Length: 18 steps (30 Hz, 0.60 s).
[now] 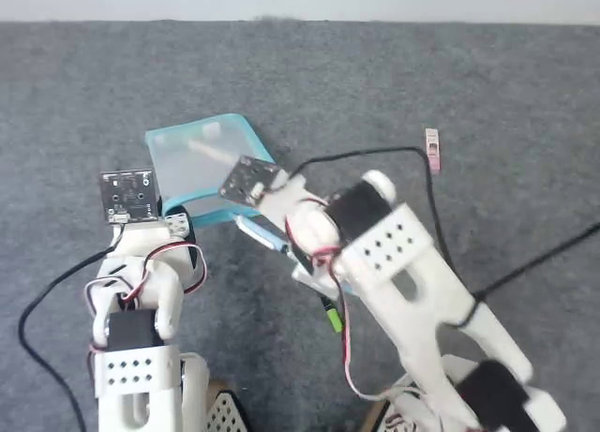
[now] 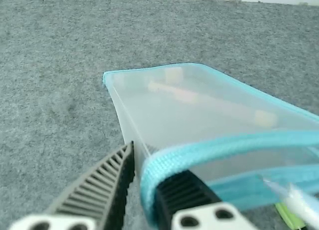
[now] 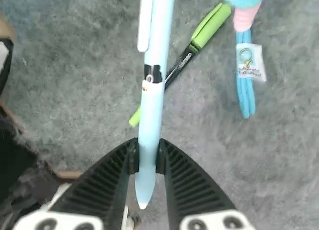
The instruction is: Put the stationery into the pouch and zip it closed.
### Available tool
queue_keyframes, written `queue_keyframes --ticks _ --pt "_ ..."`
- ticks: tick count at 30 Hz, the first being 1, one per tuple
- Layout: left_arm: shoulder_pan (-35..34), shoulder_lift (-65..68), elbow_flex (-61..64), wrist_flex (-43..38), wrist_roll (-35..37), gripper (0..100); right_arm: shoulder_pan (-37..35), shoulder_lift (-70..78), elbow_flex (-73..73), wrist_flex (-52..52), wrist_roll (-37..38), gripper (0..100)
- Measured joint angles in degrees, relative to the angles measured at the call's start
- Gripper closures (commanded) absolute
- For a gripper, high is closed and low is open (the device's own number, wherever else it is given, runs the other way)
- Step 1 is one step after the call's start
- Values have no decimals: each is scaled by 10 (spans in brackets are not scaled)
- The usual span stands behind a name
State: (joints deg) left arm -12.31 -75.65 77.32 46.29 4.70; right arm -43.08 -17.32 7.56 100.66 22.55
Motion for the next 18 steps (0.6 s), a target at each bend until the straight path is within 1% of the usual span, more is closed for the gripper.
queue_keyframes --ticks 9,14,16,18 --pt "0 0 0 0 0 988 -2 142 -168 0 -23 991" --pt "0 0 0 0 0 988 -2 264 -309 0 -37 984" --pt "0 0 0 0 0 988 -2 314 -373 0 -53 936" --pt "0 0 0 0 0 988 -2 353 -428 0 -71 852"
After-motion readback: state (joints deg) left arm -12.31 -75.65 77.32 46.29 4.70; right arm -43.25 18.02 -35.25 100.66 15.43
